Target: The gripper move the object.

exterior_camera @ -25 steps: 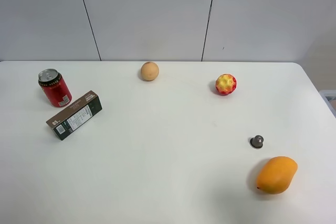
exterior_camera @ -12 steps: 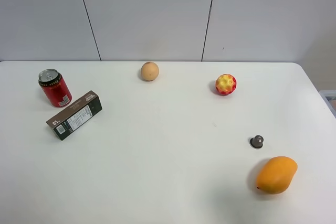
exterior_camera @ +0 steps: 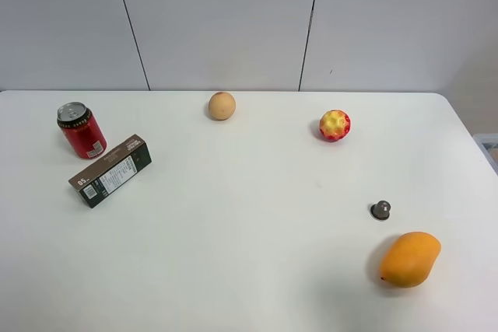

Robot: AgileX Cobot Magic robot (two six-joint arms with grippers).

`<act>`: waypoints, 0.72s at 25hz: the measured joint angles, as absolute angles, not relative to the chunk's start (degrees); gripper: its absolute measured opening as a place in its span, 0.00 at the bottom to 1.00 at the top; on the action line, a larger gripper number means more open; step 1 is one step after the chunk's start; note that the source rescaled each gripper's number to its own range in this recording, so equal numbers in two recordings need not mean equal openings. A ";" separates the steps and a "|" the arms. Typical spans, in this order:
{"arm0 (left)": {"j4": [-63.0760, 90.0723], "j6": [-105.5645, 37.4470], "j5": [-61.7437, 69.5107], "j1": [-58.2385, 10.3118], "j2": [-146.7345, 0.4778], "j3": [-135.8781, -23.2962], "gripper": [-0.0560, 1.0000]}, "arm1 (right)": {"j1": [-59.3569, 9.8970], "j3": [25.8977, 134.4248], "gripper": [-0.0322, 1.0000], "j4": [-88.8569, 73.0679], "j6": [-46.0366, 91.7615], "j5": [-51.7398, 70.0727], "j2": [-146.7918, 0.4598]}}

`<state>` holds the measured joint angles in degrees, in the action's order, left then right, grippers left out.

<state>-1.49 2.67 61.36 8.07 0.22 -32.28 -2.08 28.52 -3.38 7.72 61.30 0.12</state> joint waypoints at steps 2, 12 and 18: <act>-1.43 2.67 62.15 8.07 0.34 -30.84 0.98 | -2.08 28.52 1.00 -3.38 7.72 61.30 0.12; -1.53 2.67 60.37 8.07 0.34 -29.10 0.98 | -2.08 28.52 1.00 -3.38 7.72 61.30 0.12; -1.53 2.67 60.37 8.07 0.34 -29.10 0.98 | -2.08 28.52 1.00 -3.38 7.72 61.30 0.12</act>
